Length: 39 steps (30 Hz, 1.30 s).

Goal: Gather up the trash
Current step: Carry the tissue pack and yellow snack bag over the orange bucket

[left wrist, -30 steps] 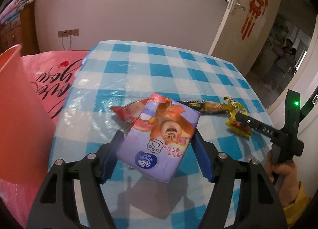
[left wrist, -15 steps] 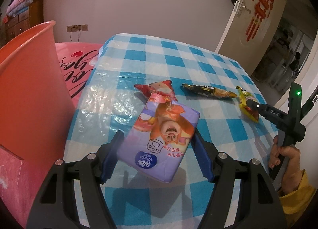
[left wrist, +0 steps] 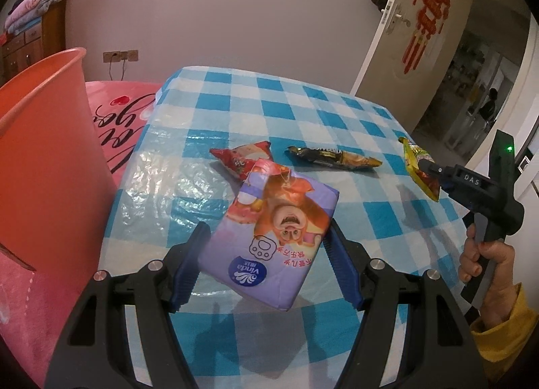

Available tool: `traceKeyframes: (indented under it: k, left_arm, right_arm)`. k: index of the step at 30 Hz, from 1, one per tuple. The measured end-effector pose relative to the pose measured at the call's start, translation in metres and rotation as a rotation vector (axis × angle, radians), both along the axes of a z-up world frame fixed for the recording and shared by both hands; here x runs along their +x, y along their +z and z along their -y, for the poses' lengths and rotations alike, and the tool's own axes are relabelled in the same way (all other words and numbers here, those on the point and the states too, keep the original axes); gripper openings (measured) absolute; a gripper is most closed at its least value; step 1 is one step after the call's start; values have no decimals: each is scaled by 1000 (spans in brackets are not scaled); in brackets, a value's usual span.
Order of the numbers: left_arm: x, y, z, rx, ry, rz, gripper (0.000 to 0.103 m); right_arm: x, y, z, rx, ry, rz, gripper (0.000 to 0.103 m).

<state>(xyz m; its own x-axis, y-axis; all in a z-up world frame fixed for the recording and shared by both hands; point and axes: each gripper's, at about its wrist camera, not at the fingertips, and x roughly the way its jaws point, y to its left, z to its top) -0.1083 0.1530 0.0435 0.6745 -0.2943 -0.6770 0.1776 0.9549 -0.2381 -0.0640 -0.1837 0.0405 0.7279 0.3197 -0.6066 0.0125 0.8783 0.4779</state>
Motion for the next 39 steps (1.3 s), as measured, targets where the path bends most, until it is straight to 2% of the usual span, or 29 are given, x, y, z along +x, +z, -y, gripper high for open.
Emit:
traceKeyframes:
  k: [10, 18, 24, 29, 39]
  left_arm:
    - [-4, 28, 3, -16, -10, 74, 69]
    - [-5, 58, -11, -30, 19, 144, 69]
    - [-10, 87, -39, -2, 96, 205, 69]
    - [-19, 109, -79, 26, 212, 252, 69]
    - [-23, 114, -158, 70, 441, 239, 70]
  right_arm:
    - [2, 32, -33, 88, 92, 18, 27]
    - [7, 62, -83, 131, 227, 39, 27]
    - [19, 91, -143, 146, 381, 56, 27]
    - [31, 115, -201, 151, 517, 73, 27]
    - [60, 142, -313, 130, 717, 100, 27]
